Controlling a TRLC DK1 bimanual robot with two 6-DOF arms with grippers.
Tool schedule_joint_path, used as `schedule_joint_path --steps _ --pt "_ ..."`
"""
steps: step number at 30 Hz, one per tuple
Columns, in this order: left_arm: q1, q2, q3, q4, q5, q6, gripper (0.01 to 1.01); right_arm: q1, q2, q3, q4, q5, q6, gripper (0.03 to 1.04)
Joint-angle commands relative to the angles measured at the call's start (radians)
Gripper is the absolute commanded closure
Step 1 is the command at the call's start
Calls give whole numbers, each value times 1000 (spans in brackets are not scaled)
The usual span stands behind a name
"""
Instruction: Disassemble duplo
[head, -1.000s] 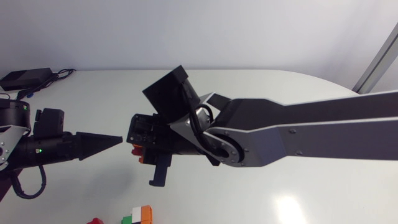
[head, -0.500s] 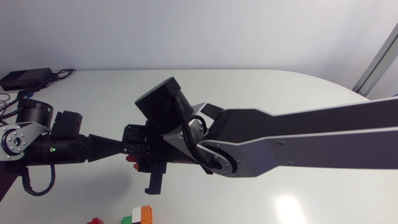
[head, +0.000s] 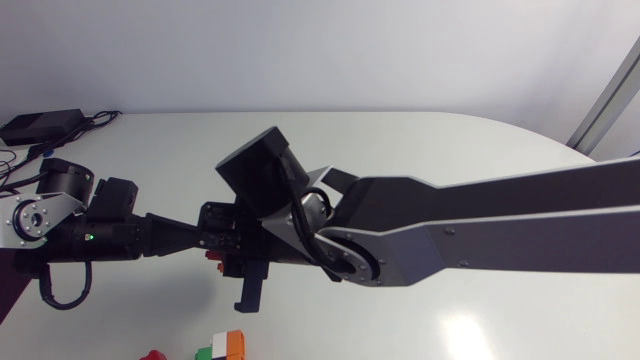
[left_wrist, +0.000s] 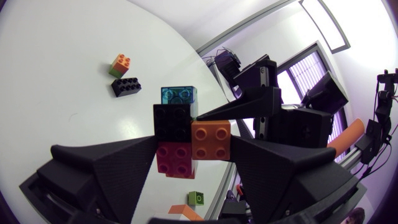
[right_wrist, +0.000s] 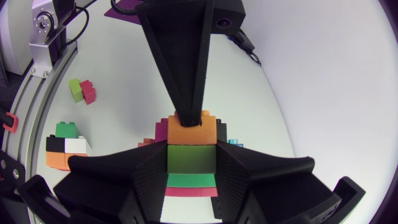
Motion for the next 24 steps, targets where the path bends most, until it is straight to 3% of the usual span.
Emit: schedule_joint_path --steps 1,9,17,24 --pt "-11 30 29 -11 15 24 226 24 -5 -21 22 -11 -12 715" --pt "11 48 37 -14 15 24 111 30 -20 -29 22 -2 -16 708" --pt "12 73 43 -17 15 24 111 32 -23 -33 24 11 -22 707" --pt "-37 96 43 -26 9 24 113 30 -31 -44 47 15 -22 705"
